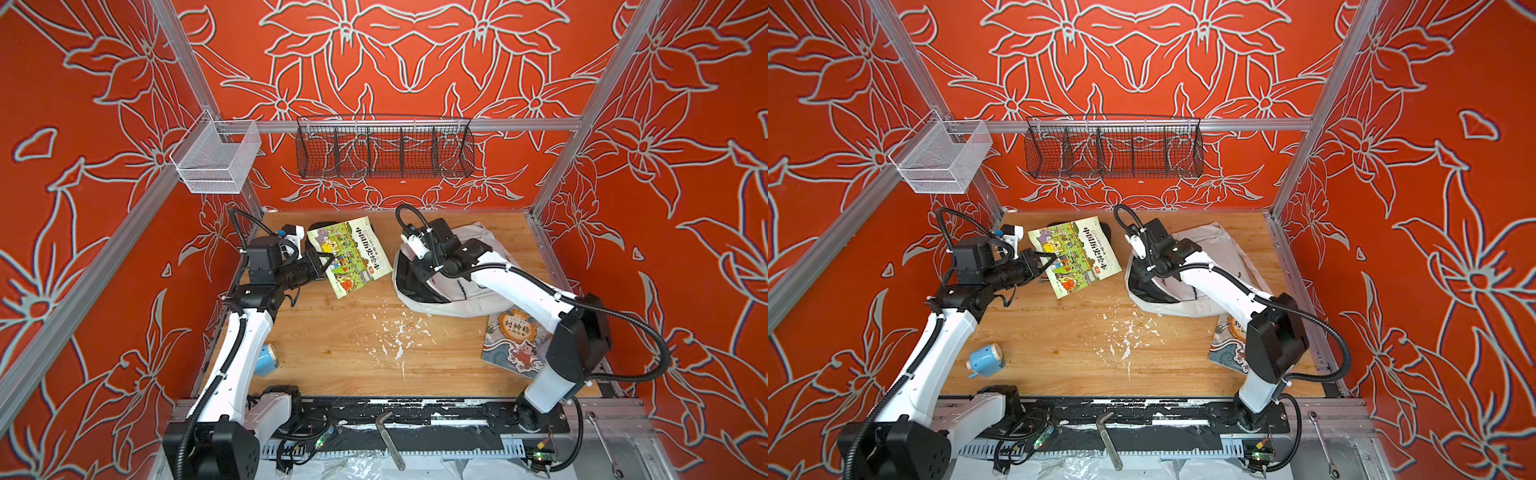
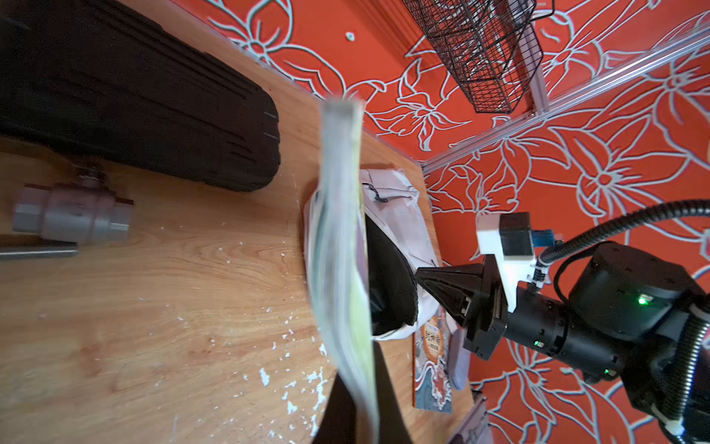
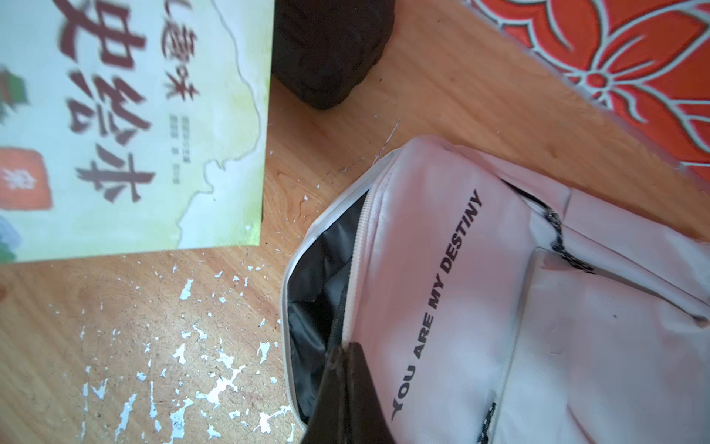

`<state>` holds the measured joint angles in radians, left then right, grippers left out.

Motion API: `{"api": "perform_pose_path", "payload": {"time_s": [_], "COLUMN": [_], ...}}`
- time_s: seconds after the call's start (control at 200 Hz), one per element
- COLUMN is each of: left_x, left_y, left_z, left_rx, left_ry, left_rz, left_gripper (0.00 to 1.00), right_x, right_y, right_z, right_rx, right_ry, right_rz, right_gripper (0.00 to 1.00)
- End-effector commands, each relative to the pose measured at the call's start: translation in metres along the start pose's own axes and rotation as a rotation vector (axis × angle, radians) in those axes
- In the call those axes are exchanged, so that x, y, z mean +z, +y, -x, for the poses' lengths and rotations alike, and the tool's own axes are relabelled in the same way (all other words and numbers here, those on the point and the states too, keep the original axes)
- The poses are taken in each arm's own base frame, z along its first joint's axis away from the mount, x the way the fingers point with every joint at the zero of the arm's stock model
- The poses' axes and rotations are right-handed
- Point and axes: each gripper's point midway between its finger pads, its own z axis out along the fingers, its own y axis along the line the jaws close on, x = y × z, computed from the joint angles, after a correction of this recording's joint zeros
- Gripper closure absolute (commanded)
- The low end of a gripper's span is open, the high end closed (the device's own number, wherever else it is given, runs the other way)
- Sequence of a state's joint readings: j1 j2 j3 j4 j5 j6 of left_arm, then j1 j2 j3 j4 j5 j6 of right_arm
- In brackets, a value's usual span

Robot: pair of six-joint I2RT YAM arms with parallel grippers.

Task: Pack books, pencil case, and school supplies into a backpack
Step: Open the student bag at the center of the table, then place the book in the student bag.

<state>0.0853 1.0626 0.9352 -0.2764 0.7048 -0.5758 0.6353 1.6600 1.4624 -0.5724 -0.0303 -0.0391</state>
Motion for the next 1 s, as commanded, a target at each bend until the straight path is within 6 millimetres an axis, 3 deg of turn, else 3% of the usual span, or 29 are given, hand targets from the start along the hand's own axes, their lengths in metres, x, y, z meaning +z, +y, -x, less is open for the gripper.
{"api": "perform_pose_path", "payload": {"time_s": [0.0, 0.22, 0.5, 0.61, 0.716, 0.841, 0.991], "left_x": [0.009, 0.029, 0.079, 0.099, 0.108, 0.122, 0.161], "left_y": [-0.013, -0.006, -0.008, -0.007, 0.001, 0.003, -0.002], "left_z": [-0.002, -0.020, -0.032, -0.049, -0.061, -0.072, -0.076], "left_rx": [-0.091, -0.146, -0.197, -0.224, -0.257, -0.273, -0.270], "left_ry": [0.025, 0.054, 0.138, 0.241, 0.271, 0.302, 0.310], "left_rz": [-0.129, -0.166, -0.216, -0.201, -0.189, -0.206, -0.270], "left_gripper": [1.00, 1.00, 1.00, 1.00, 1.00, 1.00, 1.00], "right_x": [-0.012, -0.028, -0.041, -0.051, -0.062, -0.067, -0.059], "right_y": [0.007, 0.011, 0.016, 0.013, 0.009, 0.023, 0.042], "right_z": [0.007, 0.020, 0.033, 0.044, 0.055, 0.070, 0.078], "right_rx": [0.041, 0.045, 0.091, 0.111, 0.131, 0.124, 0.116], "right_ry": [-0.050, -0.109, -0.158, -0.199, -0.231, -0.264, -0.246], "right_rz": [0.055, 0.097, 0.135, 0.124, 0.122, 0.214, 0.328], "right_gripper": [1.00, 1.00, 1.00, 1.00, 1.00, 1.00, 1.00]}}
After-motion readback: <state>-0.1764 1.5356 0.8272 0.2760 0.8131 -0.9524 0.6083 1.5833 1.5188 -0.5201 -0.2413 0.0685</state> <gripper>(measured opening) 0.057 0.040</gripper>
